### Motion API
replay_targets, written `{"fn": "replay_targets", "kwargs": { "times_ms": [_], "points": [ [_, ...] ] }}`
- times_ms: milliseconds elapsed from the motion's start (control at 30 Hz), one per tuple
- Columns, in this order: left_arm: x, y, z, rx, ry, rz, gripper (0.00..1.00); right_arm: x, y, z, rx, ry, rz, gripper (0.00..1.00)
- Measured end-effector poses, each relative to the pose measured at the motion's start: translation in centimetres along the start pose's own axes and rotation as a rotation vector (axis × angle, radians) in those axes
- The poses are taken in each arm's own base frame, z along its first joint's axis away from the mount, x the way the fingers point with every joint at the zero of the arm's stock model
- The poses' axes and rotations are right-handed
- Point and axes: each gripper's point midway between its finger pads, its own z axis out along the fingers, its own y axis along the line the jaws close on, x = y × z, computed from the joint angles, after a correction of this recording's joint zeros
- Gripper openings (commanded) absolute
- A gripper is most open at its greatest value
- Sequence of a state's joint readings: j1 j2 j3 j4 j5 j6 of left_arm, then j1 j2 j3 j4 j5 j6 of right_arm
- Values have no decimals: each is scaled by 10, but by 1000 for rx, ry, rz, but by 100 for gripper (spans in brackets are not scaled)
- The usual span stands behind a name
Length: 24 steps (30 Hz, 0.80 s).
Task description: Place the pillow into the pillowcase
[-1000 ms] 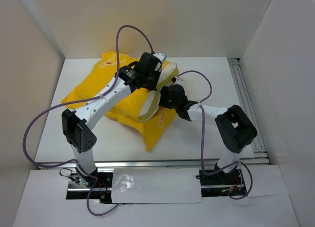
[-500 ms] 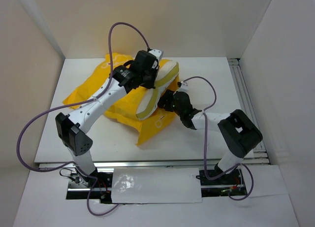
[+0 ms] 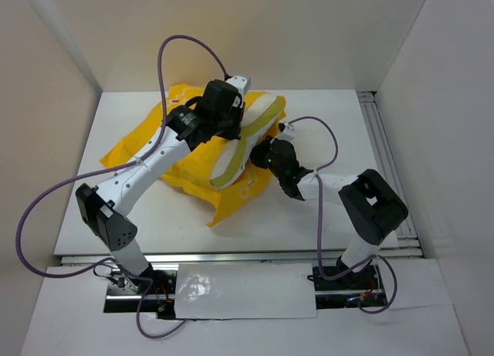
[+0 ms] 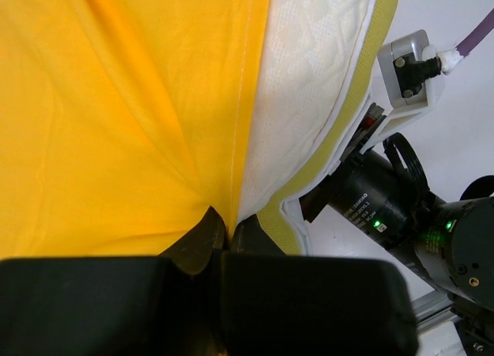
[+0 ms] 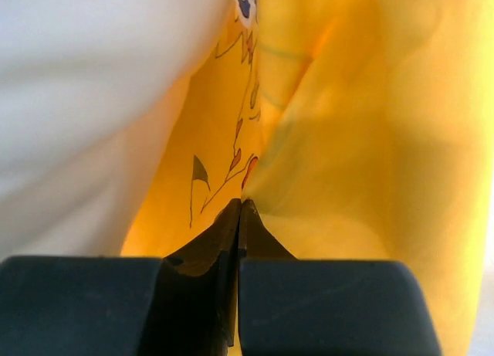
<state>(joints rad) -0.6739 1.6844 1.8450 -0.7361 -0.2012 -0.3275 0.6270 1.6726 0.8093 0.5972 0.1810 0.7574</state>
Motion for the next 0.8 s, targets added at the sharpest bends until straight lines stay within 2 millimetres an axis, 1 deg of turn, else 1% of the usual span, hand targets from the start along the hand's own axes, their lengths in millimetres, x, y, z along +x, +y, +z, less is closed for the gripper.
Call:
{"fn": "replay_targets", "kwargs": {
  "times_ms": [133, 167, 233, 267, 333, 400, 433, 467, 533, 600, 667, 733, 800],
  "points": [
    [1, 1, 3, -15, -3, -23, 0, -3, 0, -1, 17, 15, -22, 0],
    [1, 3, 5, -27, -5, -34, 0, -4, -2, -5, 27, 26, -30, 0],
    [2, 10, 17, -88, -11, -66, 0, -10, -1, -17, 28, 43, -44, 0],
    [4, 15, 25, -125, -11, -83, 0, -17, 0, -28, 21, 45, -48, 0],
    [12, 30, 50, -203, 18, -136, 0, -36, 1, -50, 15, 34, -58, 0],
    [24, 48, 81, -255, 56, -199, 0, -55, 2, -72, 10, 11, -76, 0],
    [33, 58, 94, -278, 81, -219, 0, -63, 1, -81, 12, -4, -86, 0],
    [46, 70, 104, -302, 117, -245, 0, -71, -3, -93, 22, -18, -96, 0],
    [76, 90, 119, -329, 190, -291, 0, -81, -10, -109, 36, -37, -106, 0],
    [101, 106, 123, -358, 247, -305, 0, -94, -14, -123, 38, -59, -111, 0],
    [117, 114, 123, -376, 283, -306, 0, -102, -14, -131, 14, -66, -117, 0],
    [120, 116, 125, -371, 283, -305, 0, -104, -13, -135, -22, -59, -123, 0],
    [114, 114, 125, -358, 264, -301, 0, -104, -13, -136, -51, -40, -136, 0]
  ]
}}
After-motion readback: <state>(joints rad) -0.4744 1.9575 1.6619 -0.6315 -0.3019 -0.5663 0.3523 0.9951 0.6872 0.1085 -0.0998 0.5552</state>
